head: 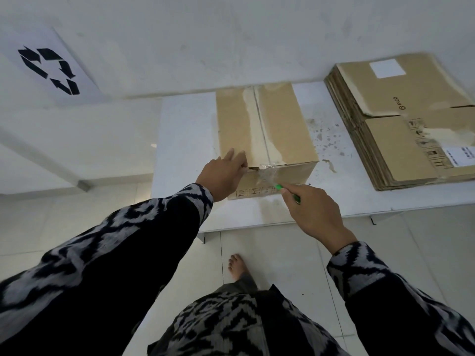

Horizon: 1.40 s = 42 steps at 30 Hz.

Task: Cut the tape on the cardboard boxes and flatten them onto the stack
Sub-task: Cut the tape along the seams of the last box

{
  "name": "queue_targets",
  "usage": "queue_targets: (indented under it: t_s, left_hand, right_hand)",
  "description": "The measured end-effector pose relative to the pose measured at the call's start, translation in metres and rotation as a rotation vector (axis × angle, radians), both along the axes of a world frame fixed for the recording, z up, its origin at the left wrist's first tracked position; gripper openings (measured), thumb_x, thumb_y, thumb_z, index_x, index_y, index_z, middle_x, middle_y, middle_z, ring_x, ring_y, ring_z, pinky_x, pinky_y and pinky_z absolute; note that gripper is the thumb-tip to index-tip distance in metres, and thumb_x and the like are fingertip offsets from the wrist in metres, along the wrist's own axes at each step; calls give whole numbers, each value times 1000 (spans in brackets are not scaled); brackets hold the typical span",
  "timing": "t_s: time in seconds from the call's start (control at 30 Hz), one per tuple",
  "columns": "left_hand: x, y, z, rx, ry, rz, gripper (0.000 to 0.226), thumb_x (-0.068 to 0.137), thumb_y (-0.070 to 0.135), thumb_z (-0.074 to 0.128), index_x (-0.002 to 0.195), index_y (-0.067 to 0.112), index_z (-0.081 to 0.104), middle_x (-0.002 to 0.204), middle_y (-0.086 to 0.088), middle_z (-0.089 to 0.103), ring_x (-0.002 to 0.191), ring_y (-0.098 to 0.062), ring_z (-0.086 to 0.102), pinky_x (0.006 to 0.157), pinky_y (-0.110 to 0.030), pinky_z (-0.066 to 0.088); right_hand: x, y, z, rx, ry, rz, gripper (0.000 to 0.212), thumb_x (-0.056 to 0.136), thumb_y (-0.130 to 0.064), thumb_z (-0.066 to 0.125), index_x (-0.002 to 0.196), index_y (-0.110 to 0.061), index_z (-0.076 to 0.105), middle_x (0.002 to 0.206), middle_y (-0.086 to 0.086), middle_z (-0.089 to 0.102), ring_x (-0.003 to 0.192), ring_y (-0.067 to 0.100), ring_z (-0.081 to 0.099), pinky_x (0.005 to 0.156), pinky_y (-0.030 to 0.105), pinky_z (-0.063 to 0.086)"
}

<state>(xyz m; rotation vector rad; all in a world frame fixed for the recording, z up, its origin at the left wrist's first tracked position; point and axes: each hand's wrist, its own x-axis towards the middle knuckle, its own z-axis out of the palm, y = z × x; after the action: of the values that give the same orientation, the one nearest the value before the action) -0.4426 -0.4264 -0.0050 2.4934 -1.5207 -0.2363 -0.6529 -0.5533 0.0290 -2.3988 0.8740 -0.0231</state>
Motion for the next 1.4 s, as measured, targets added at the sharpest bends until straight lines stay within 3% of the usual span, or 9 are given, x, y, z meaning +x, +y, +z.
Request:
queue_targets:
  t_s: [0.13,0.3,0.53,0.63,0.77,0.93,1.03,1.27,1.4]
  left_hand:
    - [1,-3,6,-4,50,45,46,93,50,13,117,21,40,134,-13,57,124,-35,55,85,-49,51]
    - [3,-4,6,-36,74,27,24,105,34,32,113,17,46,125,-9,61,135,-32,47,85,-49,50]
    - [-3,-5,5,-41,95,52,24,105,31,36,116,15,50,145,-4,52,143,-30,35,91,-49,49]
    - [-7,-4,0,-25,108,65,36,105,35,34,130,14,49,138,-3,56,145,-30,31,97,-50,47]
    - [-12,-2,-3,4,104,107,73,93,57,10,145,16,39,141,-7,54,141,-36,37,97,-52,47]
    - [-16,0,-1,-142,85,70,43,105,25,41,141,2,46,122,-4,66,142,-34,35,98,-54,47]
    - [-17,1,-1,-171,83,60,45,102,27,41,137,0,49,118,-6,68,139,-37,39,93,-57,50]
    - [-15,1,-6,-147,121,76,42,105,23,43,141,3,45,124,-1,65,145,-30,29,102,-54,45]
    - [-13,2,-7,-128,155,88,44,106,26,40,146,8,40,125,4,62,149,-23,23,105,-47,40]
  right_hand:
    - [3,0,-1,3,3,6,33,102,-46,39,129,-49,58,94,-12,65,83,14,60,72,34,53]
    - [6,-2,-1,-3,-29,-21,33,103,-44,39,130,-48,58,87,-12,63,77,13,59,66,32,51]
    - [14,-2,-4,-81,-12,-27,33,103,-43,37,125,-41,62,89,-8,61,78,15,57,62,31,47]
    - [24,2,-8,-136,25,-26,34,104,-42,34,119,-37,64,87,-7,58,74,15,54,56,28,36]
    - [30,9,-11,-167,59,-38,35,104,-41,31,119,-34,62,86,-5,56,72,17,52,55,28,34]
    - [22,6,-12,-229,68,-134,36,105,-38,30,100,-25,63,77,-5,54,67,18,53,48,26,24]
    - [30,6,-9,-220,45,-110,33,105,-36,32,90,-24,59,76,-7,54,69,19,55,48,25,23]
    - [17,1,-9,-238,56,-150,36,105,-40,32,109,-28,66,78,-5,58,67,16,53,47,25,26]
    - [-1,8,3,-111,52,-124,38,101,-52,37,128,-36,59,96,-12,64,84,15,58,63,27,38]
